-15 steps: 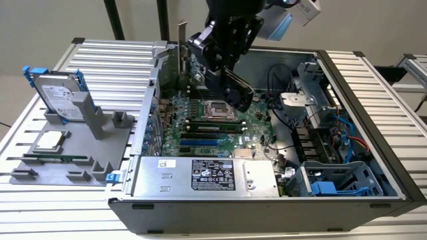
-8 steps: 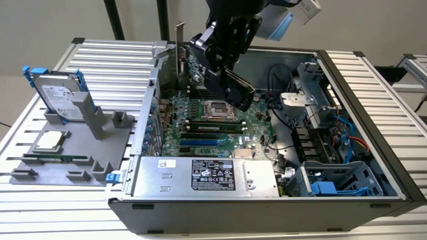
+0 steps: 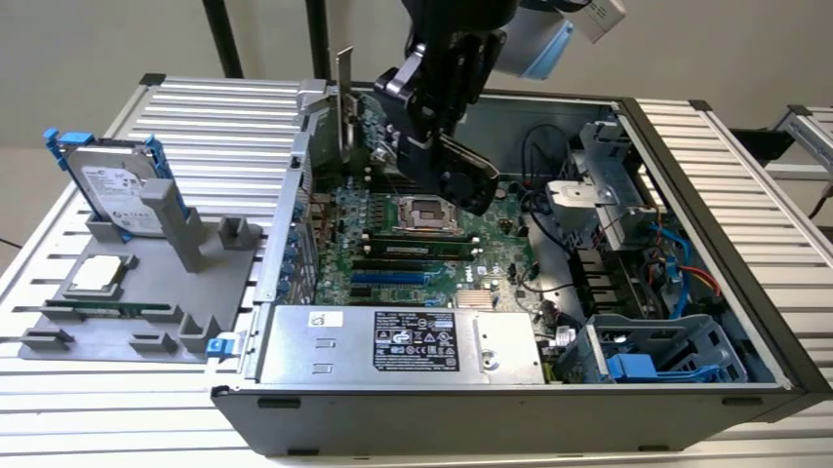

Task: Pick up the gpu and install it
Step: 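Insert the gpu into the slot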

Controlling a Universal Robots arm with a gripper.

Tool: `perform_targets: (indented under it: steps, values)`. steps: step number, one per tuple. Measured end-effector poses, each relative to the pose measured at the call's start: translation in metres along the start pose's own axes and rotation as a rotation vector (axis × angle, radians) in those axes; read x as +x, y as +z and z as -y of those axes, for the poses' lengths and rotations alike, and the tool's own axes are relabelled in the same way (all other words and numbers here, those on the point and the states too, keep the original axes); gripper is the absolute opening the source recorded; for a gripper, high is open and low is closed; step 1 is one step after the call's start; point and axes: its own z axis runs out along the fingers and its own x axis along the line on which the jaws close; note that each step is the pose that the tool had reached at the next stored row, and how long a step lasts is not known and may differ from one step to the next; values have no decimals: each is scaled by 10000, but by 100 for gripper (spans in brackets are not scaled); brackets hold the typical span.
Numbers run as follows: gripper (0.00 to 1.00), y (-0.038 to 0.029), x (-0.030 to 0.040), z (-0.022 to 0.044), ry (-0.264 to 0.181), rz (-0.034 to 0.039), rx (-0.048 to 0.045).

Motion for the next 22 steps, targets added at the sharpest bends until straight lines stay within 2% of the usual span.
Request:
perform_targets:
  steps: [22]
  values:
    - [0,-2,0,0,-1701,-61,-11]
